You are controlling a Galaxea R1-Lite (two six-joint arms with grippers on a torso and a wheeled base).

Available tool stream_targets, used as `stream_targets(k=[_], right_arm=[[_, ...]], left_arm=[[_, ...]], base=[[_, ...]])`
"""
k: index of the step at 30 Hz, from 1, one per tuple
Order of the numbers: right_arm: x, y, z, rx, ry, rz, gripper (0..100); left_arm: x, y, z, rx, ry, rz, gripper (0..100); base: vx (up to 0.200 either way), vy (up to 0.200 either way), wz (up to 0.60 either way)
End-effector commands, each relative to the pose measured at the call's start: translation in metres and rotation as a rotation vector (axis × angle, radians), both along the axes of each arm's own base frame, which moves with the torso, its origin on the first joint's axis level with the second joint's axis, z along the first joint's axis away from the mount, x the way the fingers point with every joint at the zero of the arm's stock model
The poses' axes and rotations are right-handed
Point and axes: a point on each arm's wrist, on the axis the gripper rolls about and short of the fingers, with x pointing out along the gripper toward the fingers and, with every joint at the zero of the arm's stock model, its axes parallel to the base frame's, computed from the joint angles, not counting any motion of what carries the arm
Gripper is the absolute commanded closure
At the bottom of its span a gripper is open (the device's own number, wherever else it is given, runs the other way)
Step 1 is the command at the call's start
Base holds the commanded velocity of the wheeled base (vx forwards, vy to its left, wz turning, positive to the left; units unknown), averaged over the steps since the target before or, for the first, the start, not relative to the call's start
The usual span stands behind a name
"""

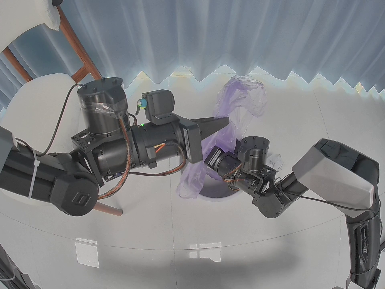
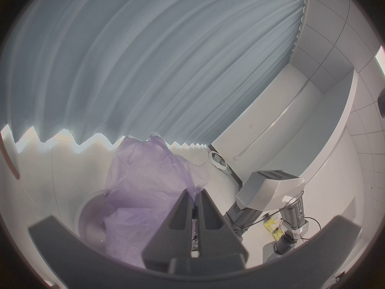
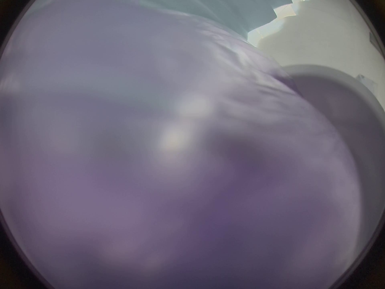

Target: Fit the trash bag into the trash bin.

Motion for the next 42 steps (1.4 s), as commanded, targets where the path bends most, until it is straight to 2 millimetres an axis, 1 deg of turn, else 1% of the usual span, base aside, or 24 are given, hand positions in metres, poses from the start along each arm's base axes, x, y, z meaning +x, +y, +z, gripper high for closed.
stream_targets(k=[1, 3, 5, 6, 8, 11, 13, 14, 15, 16, 17, 20, 22, 23, 24, 25, 29, 32, 34, 35, 36, 37, 38, 42], right_arm=[[-0.011, 0.004, -0.003, -0.041, 0.047, -0.02, 100], [-0.022, 0.006, -0.008, -0.066, 0.076, -0.017, 100], [-0.033, 0.006, -0.008, -0.075, 0.093, -0.005, 100], [-0.044, 0.007, -0.005, -0.076, 0.108, 0.012, 100], [-0.06, 0.007, 0.001, -0.063, 0.136, 0.034, 100], [-0.089, 0.01, 0.014, -0.015, 0.192, 0.072, 100], [-0.107, 0.009, 0.017, -0.009, 0.23, 0.093, 100], [-0.12, 0.007, 0.018, -0.017, 0.256, 0.112, 100], [-0.122, 0.007, 0.017, -0.021, 0.259, 0.113, 100], [-0.143, 0.001, 0.015, -0.049, 0.31, 0.136, 100], [-0.156, -0.005, 0.01, -0.074, 0.35, 0.145, 100], [-0.177, -0.019, 0.005, -0.108, 0.402, 0.15, 100], [-0.182, -0.026, 0.006, -0.115, 0.409, 0.145, 100], [-0.188, -0.033, 0.011, -0.113, 0.404, 0.144, 100], [-0.188, -0.033, 0.011, -0.113, 0.404, 0.144, 100], [-0.192, -0.041, 0.019, -0.098, 0.391, 0.138, 100], [-0.194, -0.06, 0.03, -0.082, 0.363, 0.085, 100], [-0.192, -0.074, 0.036, -0.084, 0.337, 0.051, 100], [-0.182, -0.087, 0.039, -0.095, 0.308, 0.001, 100], [-0.181, -0.089, 0.039, -0.096, 0.307, -0.004, 100], [-0.17, -0.1, 0.039, -0.123, 0.282, -0.046, 100], [-0.166, -0.104, 0.038, -0.137, 0.273, -0.061, 100], [-0.158, -0.113, 0.036, -0.177, 0.254, -0.093, 100], [-0.142, -0.13, 0.027, -0.295, 0.205, -0.112, 100]], left_arm=[[-0.002, 0.001, -0.003, 0.007, 0.011, 0.001, 100], [-0.002, 0.002, -0.002, 0.006, 0.01, 0.001, 100], [-0.003, 0.002, -0.003, 0.007, 0.013, 0.001, 100], [-0.003, 0.002, -0.003, 0.007, 0.013, 0.001, 100], [-0.003, 0.002, -0.003, 0.008, 0.014, 0.001, 100], [-0.003, 0.002, -0.003, 0.008, 0.014, 0.003, 100], [-0.003, 0.002, -0.005, 0.012, 0.019, 0.003, 100], [-0.004, 0.003, -0.008, 0.018, 0.027, 0.003, 100], [-0.004, 0.003, -0.008, 0.019, 0.029, 0.003, 100], [-0.005, 0.004, -0.011, 0.028, 0.038, 0.004, 100], [-0.006, 0.004, -0.013, 0.033, 0.045, 0.004, 100], [-0.006, 0.005, -0.017, 0.042, 0.054, 0.012, 100], [-0.006, 0.005, -0.017, 0.041, 0.056, 0.015, 100], [-0.005, 0.004, -0.017, 0.042, 0.057, 0.015, 100], [-0.005, 0.004, -0.017, 0.042, 0.057, 0.015, 100], [-0.004, 0.004, -0.018, 0.039, 0.056, 0.013, 100], [-0.004, 0.004, -0.018, 0.027, 0.041, 0.012, 100], [-0.006, 0.005, -0.019, 0.014, 0.032, 0.015, 100], [-0.008, 0.006, -0.018, 0.014, 0.03, 0.016, 100], [-0.008, 0.006, -0.018, 0.013, 0.031, 0.016, 100], [-0.009, 0.005, -0.018, 0.014, 0.029, 0.01, 100], [-0.01, 0.005, -0.017, 0.012, 0.03, 0.009, 100], [-0.012, 0.004, -0.016, 0.012, 0.027, 0.006, 100], [-0.014, 0.001, -0.016, 0.013, 0.028, -0.005, 100]], base=[[0.0, 0.0, 0.0], [0.0, 0.0, 0.0], [0.0, 0.0, 0.0], [0.0, 0.0, 0.0], [0.0, 0.0, 0.0], [0.0, 0.0, 0.0], [0.0, 0.0, 0.0], [0.0, 0.0, 0.0], [0.0, 0.0, 0.0], [0.0, 0.0, 0.0], [0.0, 0.0, 0.0], [0.0, 0.0, 0.0], [0.0, 0.0, 0.0], [0.0, 0.0, 0.0], [0.0, 0.0, 0.0], [0.0, 0.0, 0.0], [0.0, 0.0, 0.0], [0.2, 0.0, 0.0], [0.2, 0.0, 0.0], [0.2, 0.0, 0.0], [0.2, 0.0, 0.0], [0.2, 0.0, 0.0], [0.2, 0.0, 0.0], [0.2, 0.0, 0.0]])
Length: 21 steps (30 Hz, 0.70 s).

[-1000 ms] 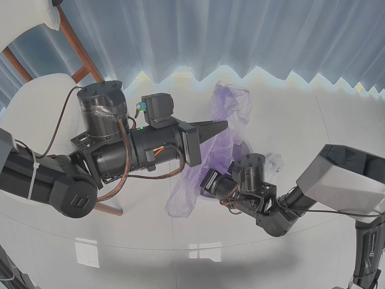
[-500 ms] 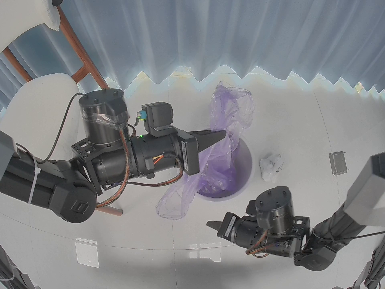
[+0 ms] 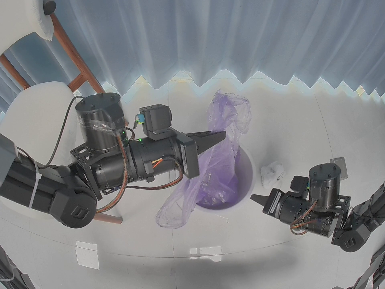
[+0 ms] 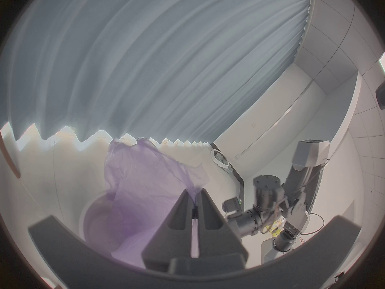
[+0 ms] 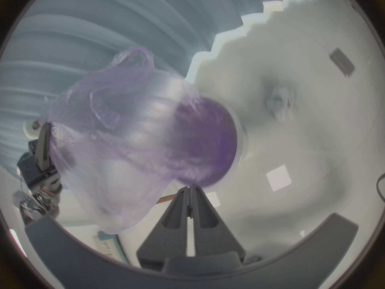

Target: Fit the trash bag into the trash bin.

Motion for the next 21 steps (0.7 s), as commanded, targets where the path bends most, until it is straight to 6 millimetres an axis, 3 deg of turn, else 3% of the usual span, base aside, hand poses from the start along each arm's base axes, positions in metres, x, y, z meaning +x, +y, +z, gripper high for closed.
stream_targets(k=[1, 10, 21], right_arm=[[0.027, -0.033, -0.007, -0.118, -0.059, -0.055, 100], [0.074, -0.049, -0.022, -0.288, -0.208, 0.002, 100], [0.127, -0.031, -0.05, -0.286, -0.499, 0.117, 100]], left_arm=[[-0.006, -0.004, 0.002, -0.001, -0.002, -0.02, 100], [-0.023, -0.018, 0.004, -0.001, 0.006, -0.015, 100], [-0.039, -0.008, -0.005, 0.03, 0.04, -0.026, 100]], base=[[0.2, 0.0, 0.0], [0.022, 0.0, 0.0], [0.0, 0.0, 0.0]])
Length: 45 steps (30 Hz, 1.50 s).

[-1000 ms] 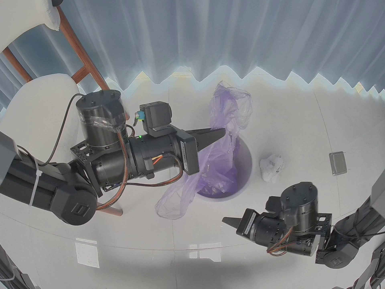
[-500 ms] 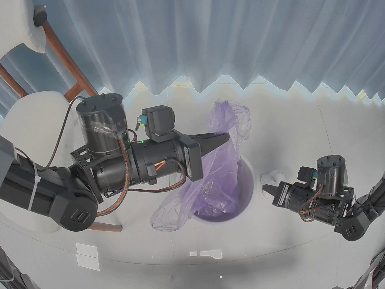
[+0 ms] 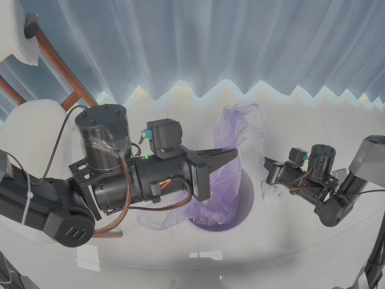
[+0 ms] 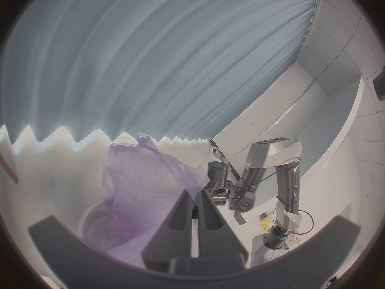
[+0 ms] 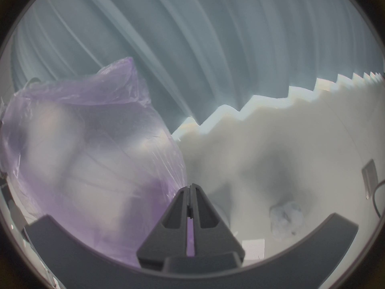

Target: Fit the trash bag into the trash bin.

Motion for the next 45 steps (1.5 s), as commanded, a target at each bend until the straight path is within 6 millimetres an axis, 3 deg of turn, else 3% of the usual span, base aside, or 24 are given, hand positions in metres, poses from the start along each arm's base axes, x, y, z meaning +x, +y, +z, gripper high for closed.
stream_targets(k=[1, 6, 18, 24, 35, 45], right_arm=[[0.028, 0.009, -0.035, -0.04, -0.042, 0.074, 100], [0.051, 0.018, -0.048, -0.032, -0.199, 0.124, 100], [0.077, 0.031, -0.045, -0.048, -0.351, 0.277, 100], [0.081, 0.035, -0.038, -0.046, -0.403, 0.351, 100], [0.053, 0.029, -0.038, -0.074, -0.368, 0.488, 100], [-0.021, 0.053, -0.041, -0.078, -0.216, 0.65, 100]], left_arm=[[-0.007, 0.004, 0.0, 0.003, 0.004, -0.004, 100], [-0.008, 0.005, 0.001, 0.003, 0.0, -0.006, 100], [-0.008, 0.005, 0.002, 0.0, -0.006, -0.006, 100], [-0.008, 0.005, 0.003, -0.001, -0.007, -0.004, 100], [-0.008, 0.005, 0.001, 0.002, -0.001, -0.004, 100], [-0.002, 0.002, -0.009, 0.023, 0.022, -0.001, 100]], base=[[0.0, 0.0, 0.0], [0.0, 0.0, 0.0], [0.0, 0.0, 0.0], [0.0, 0.0, 0.0], [0.0, 0.0, 0.0], [0.0, 0.0, 0.0]])
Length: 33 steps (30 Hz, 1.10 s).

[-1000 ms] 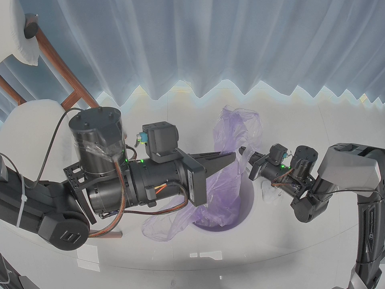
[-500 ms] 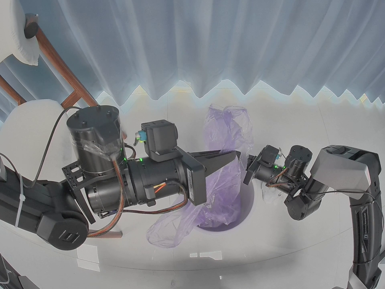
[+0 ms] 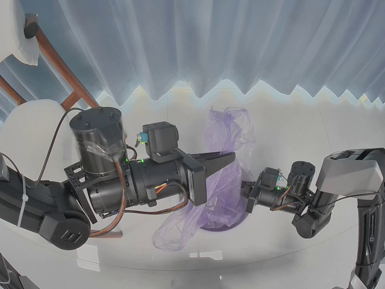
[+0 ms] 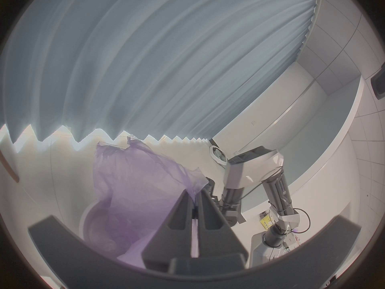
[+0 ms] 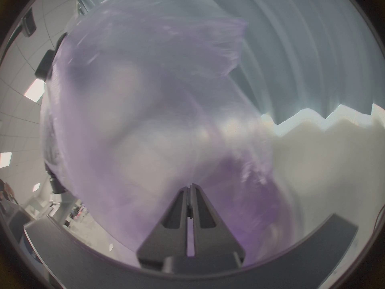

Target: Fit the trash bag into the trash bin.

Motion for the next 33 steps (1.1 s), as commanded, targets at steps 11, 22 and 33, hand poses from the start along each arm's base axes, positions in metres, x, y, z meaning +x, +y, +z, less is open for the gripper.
stream_targets(k=[11, 22, 33], right_arm=[[-0.088, 0.017, -0.008, -0.103, 0.174, 0.129, 100], [-0.091, -0.034, 0.025, -0.045, 0.19, -0.066, 100], [-0.144, -0.061, 0.084, 0.326, 0.43, -0.329, 100]], left_arm=[[0.006, -0.005, -0.014, 0.029, 0.032, 0.001, 100], [0.002, -0.003, -0.022, 0.054, 0.051, -0.001, 100], [-0.02, -0.004, -0.044, 0.134, 0.098, -0.056, 100]], base=[[0.0, 0.0, 0.0], [0.0, 0.0, 0.0], [0.0, 0.0, 0.0]])
